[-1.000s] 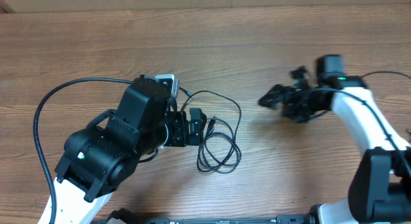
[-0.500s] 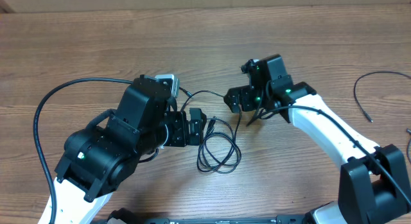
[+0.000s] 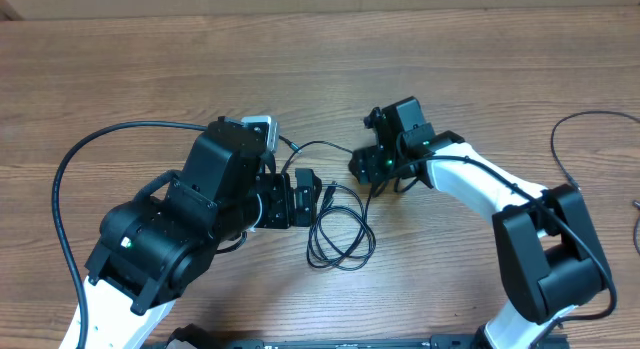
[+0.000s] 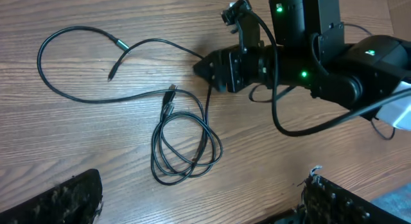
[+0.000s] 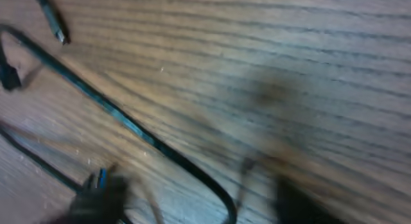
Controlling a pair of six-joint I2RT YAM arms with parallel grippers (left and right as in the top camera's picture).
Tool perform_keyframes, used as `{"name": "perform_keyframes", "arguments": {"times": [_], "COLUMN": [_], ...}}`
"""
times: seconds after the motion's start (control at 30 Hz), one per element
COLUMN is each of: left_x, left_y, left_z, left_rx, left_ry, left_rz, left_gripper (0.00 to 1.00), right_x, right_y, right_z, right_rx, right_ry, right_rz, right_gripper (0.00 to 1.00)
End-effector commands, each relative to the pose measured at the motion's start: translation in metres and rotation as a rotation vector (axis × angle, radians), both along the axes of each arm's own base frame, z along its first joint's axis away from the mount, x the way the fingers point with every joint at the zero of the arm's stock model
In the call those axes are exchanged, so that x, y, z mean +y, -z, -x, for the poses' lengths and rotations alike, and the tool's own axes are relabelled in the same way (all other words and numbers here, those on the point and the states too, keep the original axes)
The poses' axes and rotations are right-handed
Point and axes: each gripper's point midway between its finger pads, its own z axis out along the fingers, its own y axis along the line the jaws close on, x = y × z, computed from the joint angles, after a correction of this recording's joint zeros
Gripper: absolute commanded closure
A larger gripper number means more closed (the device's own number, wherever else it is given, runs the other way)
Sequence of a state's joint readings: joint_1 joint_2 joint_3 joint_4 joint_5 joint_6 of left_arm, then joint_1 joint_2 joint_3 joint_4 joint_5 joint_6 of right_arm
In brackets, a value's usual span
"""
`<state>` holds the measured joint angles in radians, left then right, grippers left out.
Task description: Untangle cables
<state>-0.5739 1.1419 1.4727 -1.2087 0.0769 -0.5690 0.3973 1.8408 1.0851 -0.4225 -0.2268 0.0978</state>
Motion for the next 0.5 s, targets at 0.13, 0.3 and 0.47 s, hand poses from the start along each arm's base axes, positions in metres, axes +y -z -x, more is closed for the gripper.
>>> {"name": "perform_keyframes", "arguments": {"times": [0.13,0.3,0.47], "left_x": [0.002,0.002,0.002], "left_y": [-0.006,-0.006,-0.006], "left_z": [-0.002,-0.002,-0.002], "left_rx": [-0.025,-0.025,-0.025], "left_ry": [-0.001,-0.001,-0.001], "left_rz": [-0.002,-0.002,-0.002], "left_gripper": [0.0,0.0,0.01], "right_x": [-0.009,0.01,0.019], "right_y": [0.008,0.004,0.002], "right_z": [-0.006,0.007,0.019], "right_rx": [-0.026,0.032,0.088], "right_ry": [0.025,-0.032,-0.059], "right_rz": [0.055,-0.05,-0.113], "right_gripper": [0.62,0.74,0.71]}}
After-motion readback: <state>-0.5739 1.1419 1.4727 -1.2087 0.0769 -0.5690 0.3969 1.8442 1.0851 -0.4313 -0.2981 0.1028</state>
